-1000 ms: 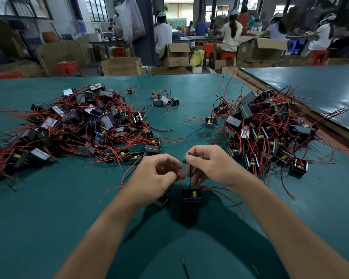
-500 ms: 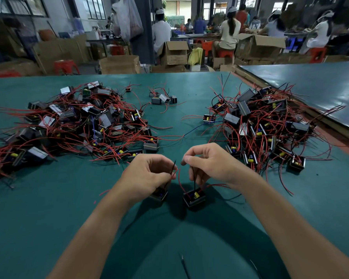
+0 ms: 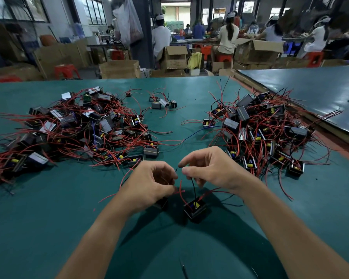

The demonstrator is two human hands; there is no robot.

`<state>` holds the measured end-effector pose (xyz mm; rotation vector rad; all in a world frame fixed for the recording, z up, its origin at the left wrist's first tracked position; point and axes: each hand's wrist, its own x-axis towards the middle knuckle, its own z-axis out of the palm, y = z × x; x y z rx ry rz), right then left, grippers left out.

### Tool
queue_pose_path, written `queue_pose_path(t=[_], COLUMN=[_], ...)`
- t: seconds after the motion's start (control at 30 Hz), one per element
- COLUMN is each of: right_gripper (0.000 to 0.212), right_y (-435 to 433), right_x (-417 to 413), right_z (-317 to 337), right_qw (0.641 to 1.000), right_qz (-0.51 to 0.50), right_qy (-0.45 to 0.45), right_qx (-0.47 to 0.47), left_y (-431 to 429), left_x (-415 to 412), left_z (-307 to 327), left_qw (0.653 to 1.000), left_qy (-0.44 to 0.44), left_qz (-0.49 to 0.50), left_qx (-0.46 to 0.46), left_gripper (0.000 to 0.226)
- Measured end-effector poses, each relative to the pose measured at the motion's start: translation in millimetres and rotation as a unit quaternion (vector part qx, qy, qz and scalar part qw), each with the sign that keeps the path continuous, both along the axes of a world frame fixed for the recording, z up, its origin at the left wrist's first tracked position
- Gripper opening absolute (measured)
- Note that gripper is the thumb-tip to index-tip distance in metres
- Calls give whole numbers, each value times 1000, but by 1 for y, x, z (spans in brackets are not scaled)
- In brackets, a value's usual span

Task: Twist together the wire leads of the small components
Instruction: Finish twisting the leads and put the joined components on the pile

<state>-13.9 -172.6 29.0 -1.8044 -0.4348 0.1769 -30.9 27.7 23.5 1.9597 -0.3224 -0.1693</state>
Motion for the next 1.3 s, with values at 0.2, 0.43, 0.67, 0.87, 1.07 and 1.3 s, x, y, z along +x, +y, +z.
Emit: queue_pose_path(t=[0.2, 0.43, 0.67, 0.87, 1.07, 1.3], right_gripper=[6, 12, 21, 21, 22, 12], right_y=[3, 3, 4, 3, 4, 3], right_x=[1, 3, 1, 2, 1, 1], right_z=[-2, -3, -2, -1, -2, -1], right_qw=[1000, 998, 997, 997, 997, 998], right_qz=[-11, -51, -35, -16, -7, -15], right_qy=[3, -17, -31, -43, -49, -55], right_qx=[23, 37, 59, 69, 53, 41], left_y=[5, 2, -8, -11, -11, -13], left_x=[1, 2, -3, -3, -4, -5], left_z=[2, -1, 0, 1, 1, 3], left_qw=[1000, 999, 997, 995, 993, 994], left_qy=[14, -32, -43, -65, -62, -60], left_qz=[-10, 39, 38, 39, 45, 36], left_qx=[2, -19, -45, -71, -94, -82], left_gripper=[31, 19, 16, 22, 22, 18])
